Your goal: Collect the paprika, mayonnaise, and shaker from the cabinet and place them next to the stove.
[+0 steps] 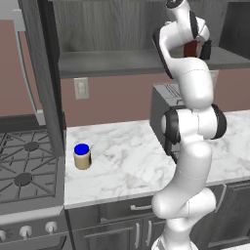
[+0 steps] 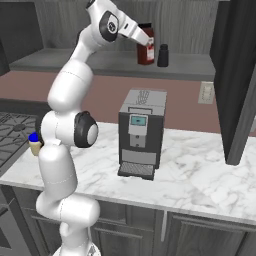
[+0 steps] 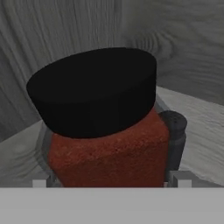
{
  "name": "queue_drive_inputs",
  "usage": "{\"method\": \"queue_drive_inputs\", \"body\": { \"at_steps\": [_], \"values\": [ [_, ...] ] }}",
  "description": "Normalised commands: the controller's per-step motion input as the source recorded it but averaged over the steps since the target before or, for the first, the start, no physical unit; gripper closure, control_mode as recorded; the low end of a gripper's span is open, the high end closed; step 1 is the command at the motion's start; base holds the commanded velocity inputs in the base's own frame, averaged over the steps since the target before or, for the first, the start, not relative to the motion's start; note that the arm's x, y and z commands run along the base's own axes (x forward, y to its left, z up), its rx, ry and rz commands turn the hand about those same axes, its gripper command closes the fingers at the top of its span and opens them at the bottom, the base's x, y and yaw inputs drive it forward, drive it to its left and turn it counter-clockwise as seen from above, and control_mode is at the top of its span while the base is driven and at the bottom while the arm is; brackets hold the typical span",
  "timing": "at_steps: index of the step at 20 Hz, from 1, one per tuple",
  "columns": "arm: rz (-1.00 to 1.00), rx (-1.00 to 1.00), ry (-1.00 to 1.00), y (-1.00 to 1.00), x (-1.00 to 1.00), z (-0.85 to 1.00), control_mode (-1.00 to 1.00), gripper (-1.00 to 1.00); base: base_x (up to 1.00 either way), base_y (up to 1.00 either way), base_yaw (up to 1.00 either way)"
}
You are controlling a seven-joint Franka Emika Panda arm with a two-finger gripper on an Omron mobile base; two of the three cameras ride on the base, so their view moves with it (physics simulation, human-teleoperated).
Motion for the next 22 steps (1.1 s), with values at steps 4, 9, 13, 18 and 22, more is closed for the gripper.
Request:
{"method": "queue_drive_inputs", "body": {
  "at_steps": [4,9,13,18,22],
  "values": [
    [0.0,0.0,0.0,-0.24,0.0,0.0,-1.0,-1.0,0.0,0.0,0.0],
    [0.0,0.01,0.0,-0.28,0.01,0.0,-1.0,-1.0,0.0,0.0,0.0],
    [0.0,0.01,0.0,-0.27,0.0,0.0,-1.0,1.0,0.0,0.0,0.0],
    [0.0,0.0,0.0,-0.19,0.0,0.0,-1.0,1.0,0.0,0.0,0.0],
    [0.0,0.01,-0.03,-0.14,-0.04,0.0,-1.0,1.0,0.0,0.0,0.0]
  ]
}}
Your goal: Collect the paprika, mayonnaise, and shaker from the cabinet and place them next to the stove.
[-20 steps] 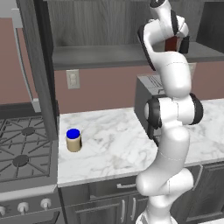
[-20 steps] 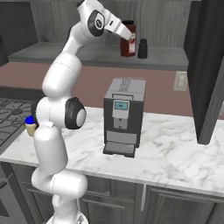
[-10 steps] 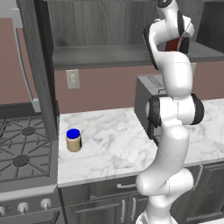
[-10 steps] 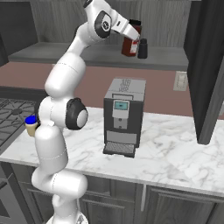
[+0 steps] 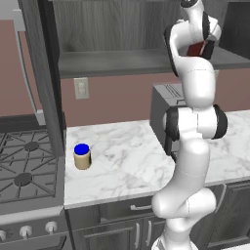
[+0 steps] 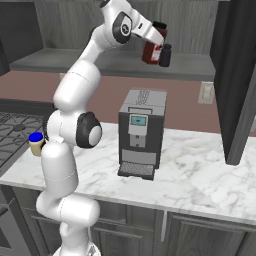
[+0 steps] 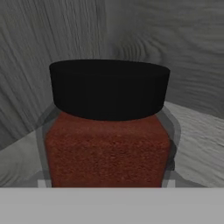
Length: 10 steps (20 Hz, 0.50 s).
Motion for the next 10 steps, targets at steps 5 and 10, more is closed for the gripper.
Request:
{"method": "queue_drive_inputs", "body": {
  "at_steps": [5,10],
  "values": [
    [0.0,0.0,0.0,-0.01,-0.03,0.0,-1.0,1.0,0.0,0.0,0.0],
    [0.0,0.0,0.0,0.0,0.0,0.0,-1.0,1.0,0.0,0.0,0.0]
  ]
}}
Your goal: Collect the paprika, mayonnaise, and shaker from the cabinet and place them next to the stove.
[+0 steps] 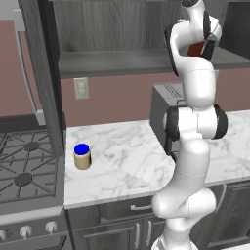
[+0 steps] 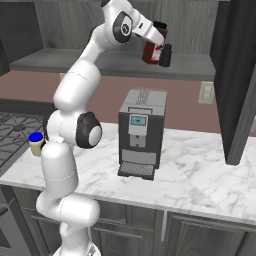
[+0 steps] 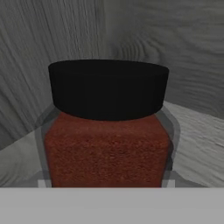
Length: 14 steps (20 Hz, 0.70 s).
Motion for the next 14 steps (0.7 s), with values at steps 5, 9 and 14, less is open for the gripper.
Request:
{"method": "queue_drive_inputs", "body": {
  "at_steps": [5,9,14],
  "values": [
    [0.0,0.0,0.0,0.0,-0.04,0.0,-1.0,1.0,0.0,0.0,0.0],
    [0.0,0.0,0.0,0.0,-0.19,0.0,-1.0,1.0,0.0,0.0,0.0],
    [0.0,0.0,-0.01,0.0,-0.36,-0.02,-1.0,1.0,0.0,0.0,0.0]
  ]
}}
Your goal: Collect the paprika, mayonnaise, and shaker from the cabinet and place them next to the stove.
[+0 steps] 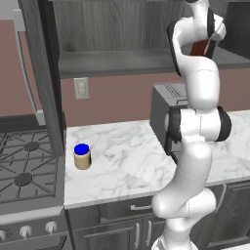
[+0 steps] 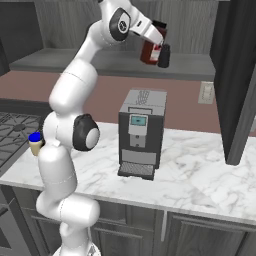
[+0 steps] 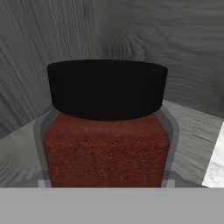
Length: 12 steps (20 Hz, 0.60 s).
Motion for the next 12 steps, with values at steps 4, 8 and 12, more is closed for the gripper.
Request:
{"method": "queue_drive_inputs", "body": {
  "at_steps": [4,8,12],
  "values": [
    [0.0,0.0,-0.07,0.01,-0.57,-0.01,-1.0,1.0,0.0,0.0,0.0],
    [0.01,0.0,-0.12,0.03,-0.71,0.0,-1.0,1.0,0.0,0.0,0.0],
    [0.03,0.0,-0.12,0.0,-0.69,0.0,-1.0,1.0,0.0,0.0,0.0]
  ]
}}
